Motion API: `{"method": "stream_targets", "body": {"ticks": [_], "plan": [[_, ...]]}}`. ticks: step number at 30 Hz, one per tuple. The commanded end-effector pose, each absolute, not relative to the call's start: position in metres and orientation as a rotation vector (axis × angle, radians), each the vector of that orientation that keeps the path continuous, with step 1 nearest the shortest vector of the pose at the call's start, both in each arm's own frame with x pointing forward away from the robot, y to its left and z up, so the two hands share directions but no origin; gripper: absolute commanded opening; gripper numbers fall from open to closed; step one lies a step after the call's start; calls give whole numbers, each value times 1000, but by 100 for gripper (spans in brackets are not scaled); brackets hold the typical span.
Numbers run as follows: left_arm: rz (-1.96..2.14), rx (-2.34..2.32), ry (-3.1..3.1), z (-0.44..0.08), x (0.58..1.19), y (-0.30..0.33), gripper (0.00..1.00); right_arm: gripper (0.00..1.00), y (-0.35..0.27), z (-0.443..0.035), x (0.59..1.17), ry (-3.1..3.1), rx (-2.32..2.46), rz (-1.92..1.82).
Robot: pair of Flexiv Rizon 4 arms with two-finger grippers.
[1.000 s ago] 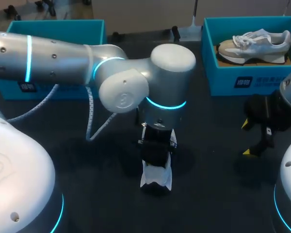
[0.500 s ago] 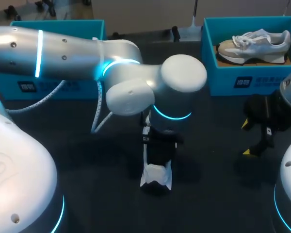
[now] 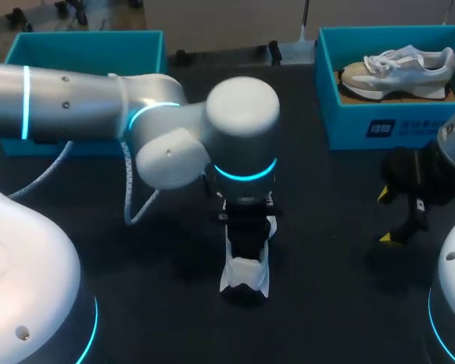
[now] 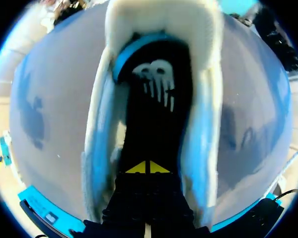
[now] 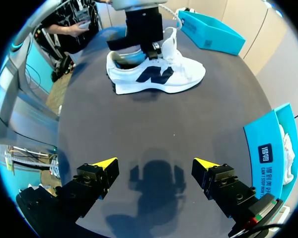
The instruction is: Take the shoe out of the shoebox, open the shoe tongue, remove and reinsert the insole, then place the shoe into the shoebox
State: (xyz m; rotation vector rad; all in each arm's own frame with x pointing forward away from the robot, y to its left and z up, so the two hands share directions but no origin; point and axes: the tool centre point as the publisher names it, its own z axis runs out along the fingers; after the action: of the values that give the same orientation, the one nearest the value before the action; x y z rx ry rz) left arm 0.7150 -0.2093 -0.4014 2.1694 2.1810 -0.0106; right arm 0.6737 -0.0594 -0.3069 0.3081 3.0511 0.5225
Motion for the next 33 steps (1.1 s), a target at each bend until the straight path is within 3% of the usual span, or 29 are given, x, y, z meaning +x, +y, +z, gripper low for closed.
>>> {"method": "stream_targets", "body": {"ticks": [1, 18, 27, 33], "plan": [[-58, 2271, 2171, -384, 721, -205, 0, 100, -58, -308, 673, 3050, 309, 517], [178, 2727, 2057, -411, 678, -195, 0, 100, -58, -308, 673, 3050, 309, 517], [17, 2228, 2241, -452, 679, -170, 0, 100, -58, -308, 673, 3050, 309, 517], [-51, 2041, 2321, -453, 686, -180, 0, 100, -58, -308, 673, 3050, 309, 517]]}}
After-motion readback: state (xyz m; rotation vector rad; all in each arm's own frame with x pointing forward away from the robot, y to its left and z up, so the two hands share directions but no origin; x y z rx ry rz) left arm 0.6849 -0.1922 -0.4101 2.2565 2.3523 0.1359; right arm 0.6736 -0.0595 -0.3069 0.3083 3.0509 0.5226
